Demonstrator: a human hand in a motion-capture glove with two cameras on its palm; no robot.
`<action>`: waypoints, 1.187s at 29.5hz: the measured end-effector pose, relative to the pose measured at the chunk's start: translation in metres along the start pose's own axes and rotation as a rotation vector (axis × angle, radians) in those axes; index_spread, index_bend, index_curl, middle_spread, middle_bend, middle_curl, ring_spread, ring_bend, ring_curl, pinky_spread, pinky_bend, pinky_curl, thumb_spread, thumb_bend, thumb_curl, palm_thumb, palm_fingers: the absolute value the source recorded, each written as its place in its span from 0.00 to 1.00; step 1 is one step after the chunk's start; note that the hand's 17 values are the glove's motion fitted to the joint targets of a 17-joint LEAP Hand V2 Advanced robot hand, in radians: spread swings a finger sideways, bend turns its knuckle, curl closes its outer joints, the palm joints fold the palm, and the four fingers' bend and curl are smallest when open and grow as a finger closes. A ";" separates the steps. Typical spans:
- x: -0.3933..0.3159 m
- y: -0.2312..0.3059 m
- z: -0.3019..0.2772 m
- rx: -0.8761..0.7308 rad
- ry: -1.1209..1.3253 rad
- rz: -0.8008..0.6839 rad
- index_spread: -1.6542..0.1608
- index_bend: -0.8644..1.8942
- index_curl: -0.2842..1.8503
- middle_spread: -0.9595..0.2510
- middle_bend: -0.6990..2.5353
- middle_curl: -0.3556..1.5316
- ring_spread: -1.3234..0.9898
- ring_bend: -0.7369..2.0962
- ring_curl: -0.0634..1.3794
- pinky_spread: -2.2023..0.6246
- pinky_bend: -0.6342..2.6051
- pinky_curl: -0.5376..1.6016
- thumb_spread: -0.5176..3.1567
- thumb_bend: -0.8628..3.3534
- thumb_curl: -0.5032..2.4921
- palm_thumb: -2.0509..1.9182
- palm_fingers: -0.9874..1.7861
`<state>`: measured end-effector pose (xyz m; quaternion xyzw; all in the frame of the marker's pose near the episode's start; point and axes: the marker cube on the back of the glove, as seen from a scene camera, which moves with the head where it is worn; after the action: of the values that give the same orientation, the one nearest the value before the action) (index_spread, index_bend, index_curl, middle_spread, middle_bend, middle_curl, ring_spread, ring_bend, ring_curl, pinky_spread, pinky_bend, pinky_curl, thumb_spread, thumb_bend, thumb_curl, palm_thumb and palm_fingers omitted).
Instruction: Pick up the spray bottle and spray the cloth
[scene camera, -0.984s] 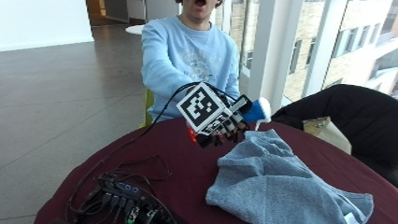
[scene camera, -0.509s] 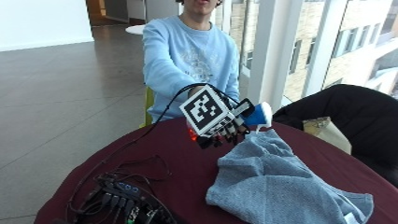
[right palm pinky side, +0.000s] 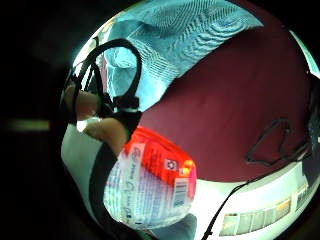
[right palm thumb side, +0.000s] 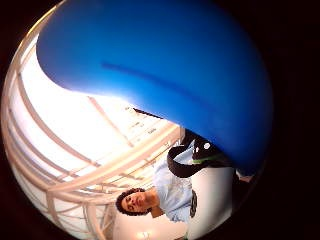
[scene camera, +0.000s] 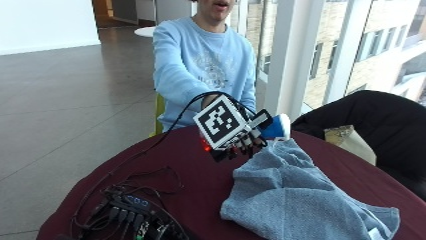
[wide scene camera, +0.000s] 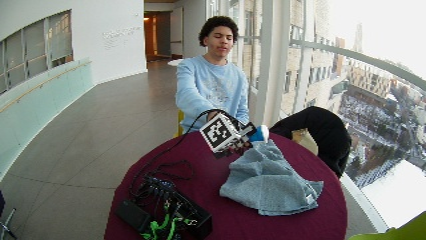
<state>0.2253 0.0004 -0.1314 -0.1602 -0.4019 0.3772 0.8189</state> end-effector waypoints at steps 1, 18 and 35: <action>0.000 0.000 0.000 -0.004 -0.002 0.002 0.82 0.36 0.28 0.73 0.37 0.45 0.54 0.48 0.33 0.86 0.25 0.40 0.45 0.20 0.33 0.71 0.76; 0.002 0.001 0.005 -0.015 0.013 0.006 0.82 0.36 0.28 0.73 0.37 0.45 0.55 0.48 0.33 0.86 0.25 0.40 0.45 0.20 0.33 0.71 0.77; -0.019 0.007 0.021 0.037 -0.023 -0.140 0.82 0.36 0.28 0.74 0.37 0.45 0.55 0.48 0.33 0.86 0.25 0.41 0.45 0.20 0.33 0.71 0.77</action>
<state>0.1977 -0.0098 -0.1325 -0.1122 -0.4142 0.3282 0.8415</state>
